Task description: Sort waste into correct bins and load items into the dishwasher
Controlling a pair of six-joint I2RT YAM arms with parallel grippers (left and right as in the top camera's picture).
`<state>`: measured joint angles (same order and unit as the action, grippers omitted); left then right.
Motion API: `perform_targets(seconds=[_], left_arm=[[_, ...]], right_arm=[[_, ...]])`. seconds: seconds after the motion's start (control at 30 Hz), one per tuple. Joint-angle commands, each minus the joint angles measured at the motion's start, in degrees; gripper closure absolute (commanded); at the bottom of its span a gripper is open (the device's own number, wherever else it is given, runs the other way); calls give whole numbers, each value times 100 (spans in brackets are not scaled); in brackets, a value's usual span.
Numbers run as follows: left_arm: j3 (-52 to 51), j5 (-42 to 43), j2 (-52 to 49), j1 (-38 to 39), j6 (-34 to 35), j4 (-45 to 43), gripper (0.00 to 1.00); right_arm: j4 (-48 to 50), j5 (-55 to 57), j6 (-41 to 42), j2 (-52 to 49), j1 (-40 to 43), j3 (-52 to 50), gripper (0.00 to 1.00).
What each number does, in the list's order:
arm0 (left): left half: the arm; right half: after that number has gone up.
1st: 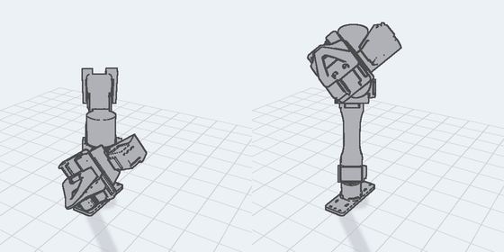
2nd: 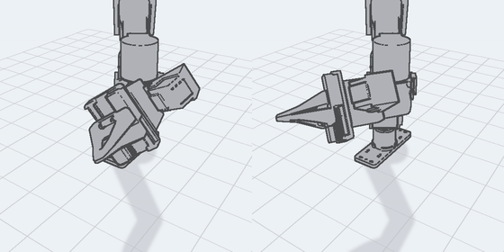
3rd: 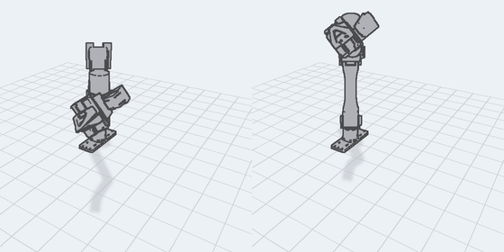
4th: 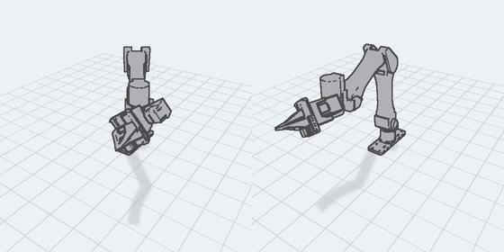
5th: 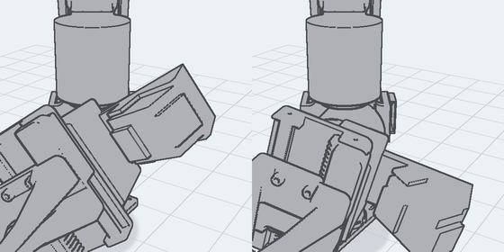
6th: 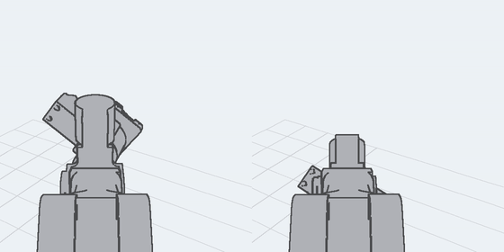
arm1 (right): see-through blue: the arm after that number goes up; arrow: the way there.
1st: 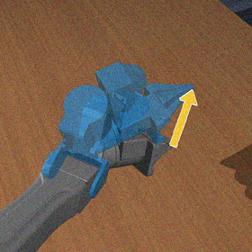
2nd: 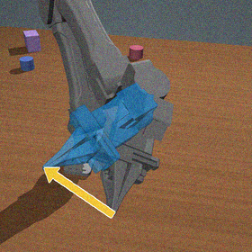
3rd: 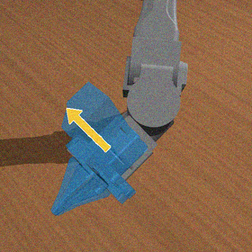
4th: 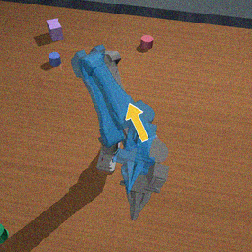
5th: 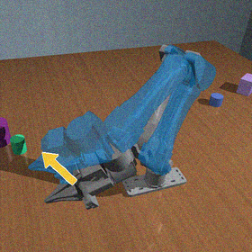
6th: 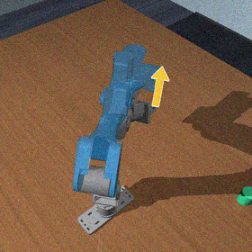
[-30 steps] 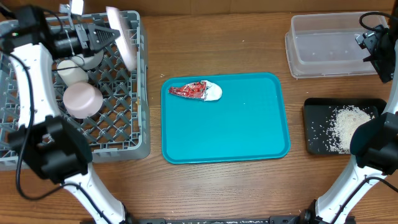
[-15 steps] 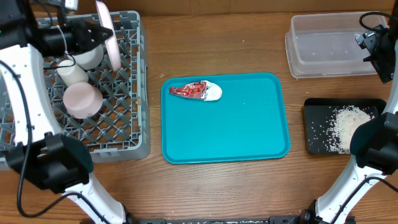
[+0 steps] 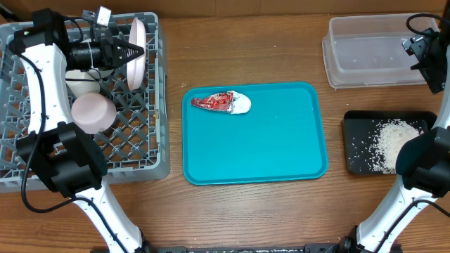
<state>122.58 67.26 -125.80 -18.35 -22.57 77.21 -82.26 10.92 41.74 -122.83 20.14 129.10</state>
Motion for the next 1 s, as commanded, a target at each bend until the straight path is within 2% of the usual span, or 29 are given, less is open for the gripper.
perform_targets(seconds=[0.0,0.13,0.3,0.53,0.7,0.73,0.8,0.83,0.9,0.97], left_arm=[[33,588,-9,37,-293,151,96],[306,984,-9,37,-208,382,96],[719,973,-9,39,-48,533,96],[706,-317,-11,46,55,509,96],[496,-640,-11,46,31,343,95],[439,-640,-11,48,31,289,87],[345,-638,-11,48,111,131,64],[326,-638,-11,48,212,42,59],[323,-636,-11,48,472,-149,55],[326,-616,-11,37,776,-323,43]], right_arm=[[15,83,-42,216,-13,142,0],[15,85,-42,216,-13,142,0],[15,85,-42,216,-13,142,0],[15,85,-42,216,-13,142,0],[15,85,-42,216,-13,142,0],[15,85,-42,216,-13,142,0],[15,85,-42,216,-13,142,0],[15,85,-42,216,-13,142,0],[15,83,-42,216,-13,142,0],[15,85,-42,216,-13,142,0]])
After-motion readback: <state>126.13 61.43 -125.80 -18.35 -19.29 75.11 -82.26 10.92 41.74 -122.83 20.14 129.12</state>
